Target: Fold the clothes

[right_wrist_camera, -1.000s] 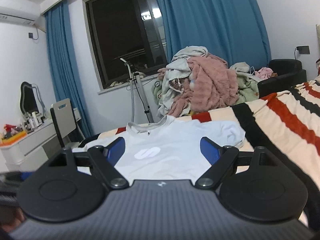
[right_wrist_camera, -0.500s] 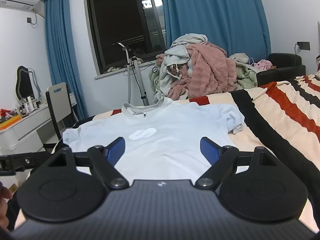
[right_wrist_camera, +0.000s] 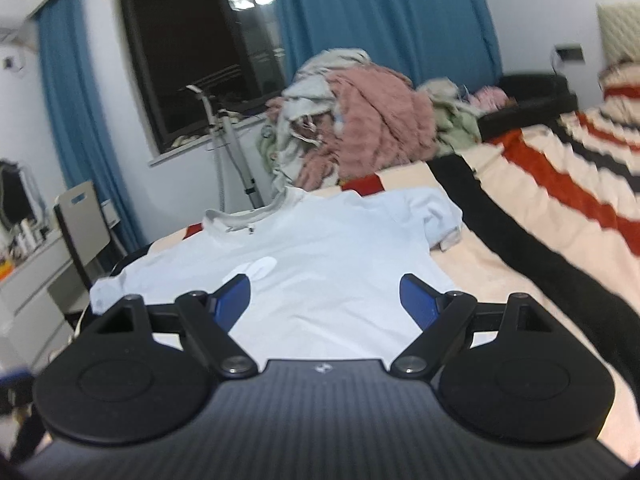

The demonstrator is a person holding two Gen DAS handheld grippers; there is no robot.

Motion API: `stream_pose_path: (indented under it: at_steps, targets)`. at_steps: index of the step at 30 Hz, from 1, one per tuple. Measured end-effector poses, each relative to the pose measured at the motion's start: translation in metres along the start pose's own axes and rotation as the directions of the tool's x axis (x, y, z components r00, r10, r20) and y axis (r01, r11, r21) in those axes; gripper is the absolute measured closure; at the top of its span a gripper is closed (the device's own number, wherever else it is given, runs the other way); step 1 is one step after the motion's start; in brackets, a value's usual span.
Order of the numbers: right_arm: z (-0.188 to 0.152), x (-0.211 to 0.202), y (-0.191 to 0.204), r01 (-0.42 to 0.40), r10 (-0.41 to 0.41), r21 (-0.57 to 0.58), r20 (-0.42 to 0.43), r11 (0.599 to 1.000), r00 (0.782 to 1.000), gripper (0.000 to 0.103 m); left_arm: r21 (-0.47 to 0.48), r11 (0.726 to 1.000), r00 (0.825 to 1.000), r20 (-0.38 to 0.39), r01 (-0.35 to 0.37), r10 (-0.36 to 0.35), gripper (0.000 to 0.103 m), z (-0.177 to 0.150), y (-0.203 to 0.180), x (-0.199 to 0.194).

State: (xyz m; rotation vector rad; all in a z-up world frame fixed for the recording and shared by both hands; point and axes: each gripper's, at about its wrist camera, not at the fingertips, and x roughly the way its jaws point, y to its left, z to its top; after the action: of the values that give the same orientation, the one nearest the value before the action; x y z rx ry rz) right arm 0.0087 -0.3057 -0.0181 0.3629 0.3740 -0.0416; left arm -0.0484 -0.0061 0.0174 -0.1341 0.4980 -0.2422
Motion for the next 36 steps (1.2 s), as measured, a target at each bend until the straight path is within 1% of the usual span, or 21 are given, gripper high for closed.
stream_pose_path:
  at_steps: [2,3,6,8,10,12,15,16,17,19,22,23,25,28,29,30,31,32,33,34,36]
  targets:
    - [0.01,0.014,-0.014,-0.006,0.007,0.109,-0.01,0.994,1.0,0.02,-0.013,1.0,1.0,-0.01,-0.007,0.007,0.0,-0.002,0.003,0.002]
    - [0.014,0.022,-0.023,-0.004,0.007,0.173,-0.014,0.985,1.0,0.02,-0.017,1.0,1.0,-0.014,-0.011,0.011,0.0,-0.002,0.004,0.003]
    - [0.021,0.054,-0.056,0.018,-0.004,0.34,-0.043,0.94,0.999,0.019,-0.021,0.999,0.999,-0.019,-0.028,0.027,0.0,-0.005,0.005,0.005]
    - [0.022,0.08,-0.082,0.031,0.002,0.454,-0.074,0.891,0.997,0.019,-0.029,0.999,0.999,-0.025,-0.039,0.038,0.0,-0.006,0.008,0.008]
    - [0.018,0.107,-0.109,0.031,0.03,0.567,-0.097,0.823,0.995,0.018,-0.041,0.998,0.998,-0.029,-0.052,0.051,0.0,-0.008,0.011,0.012]
    - [0.011,0.134,-0.134,0.017,0.062,0.648,-0.099,0.762,0.993,0.018,-0.054,0.996,0.997,-0.034,-0.069,0.067,0.0,-0.009,0.015,0.018]
    - [-0.003,0.176,-0.171,-0.008,0.108,0.745,-0.086,0.667,0.99,0.018,-0.076,0.993,0.995,-0.05,-0.093,0.089,0.0,-0.012,0.02,0.03]
    - [-0.008,0.189,-0.18,-0.017,0.121,0.766,-0.079,0.642,0.989,0.019,-0.081,0.992,0.994,-0.051,-0.096,0.092,0.0,-0.013,0.022,0.033]
    - [-0.011,0.2,-0.186,-0.033,0.137,0.775,-0.069,0.632,0.988,0.019,-0.086,0.991,0.994,-0.049,-0.099,0.095,0.0,-0.013,0.024,0.036]
    - [-0.014,0.224,-0.195,-0.072,0.164,0.775,-0.041,0.627,0.986,0.018,-0.09,0.991,0.995,-0.038,-0.099,0.095,0.0,-0.013,0.026,0.043]
    - [-0.015,0.259,-0.2,-0.103,0.179,0.756,-0.019,0.646,0.984,0.019,-0.093,0.99,0.995,-0.03,-0.102,0.1,0.0,-0.012,0.028,0.055]
    - [-0.014,0.269,-0.199,-0.106,0.18,0.748,-0.019,0.656,0.983,0.019,-0.095,0.99,0.995,-0.031,-0.102,0.099,0.0,-0.012,0.029,0.059]
    - [-0.009,0.287,-0.198,-0.126,0.177,0.714,0.003,0.688,0.984,0.018,-0.099,0.99,0.994,-0.036,-0.102,0.099,0.0,-0.011,0.031,0.069]
    - [0.003,0.31,-0.197,-0.166,0.175,0.675,0.055,0.719,0.983,0.019,-0.104,0.989,0.994,-0.051,-0.102,0.097,0.0,-0.012,0.034,0.081]
    - [0.006,0.318,-0.197,-0.182,0.177,0.671,0.077,0.719,0.981,0.024,-0.098,0.989,0.993,-0.053,-0.11,0.105,0.0,-0.012,0.034,0.084]
    - [0.01,0.326,-0.198,-0.196,0.179,0.668,0.095,0.718,0.979,0.026,-0.094,0.988,0.992,-0.053,-0.119,0.115,0.0,-0.013,0.034,0.087]
    - [0.012,0.333,-0.198,-0.196,0.176,0.665,0.098,0.721,0.979,0.032,-0.098,0.987,0.991,-0.049,-0.129,0.125,0.0,-0.012,0.033,0.088]
    - [0.016,0.34,-0.197,-0.184,0.168,0.653,0.087,0.735,0.982,0.038,-0.107,0.986,0.991,-0.039,-0.13,0.127,0.0,-0.011,0.033,0.089]
    - [0.019,0.347,-0.195,-0.166,0.152,0.639,0.077,0.751,0.985,0.042,-0.11,0.986,0.992,-0.028,-0.126,0.124,0.0,-0.009,0.033,0.089]
    - [0.022,0.351,-0.194,-0.143,0.132,0.631,0.065,0.762,0.989,0.048,-0.112,0.986,0.992,-0.017,-0.124,0.123,0.0,-0.008,0.032,0.09]
    - [0.03,0.359,-0.191,-0.082,0.079,0.62,0.033,0.78,0.996,0.061,-0.096,0.987,0.991,-0.003,-0.131,0.131,0.0,-0.003,0.03,0.094]
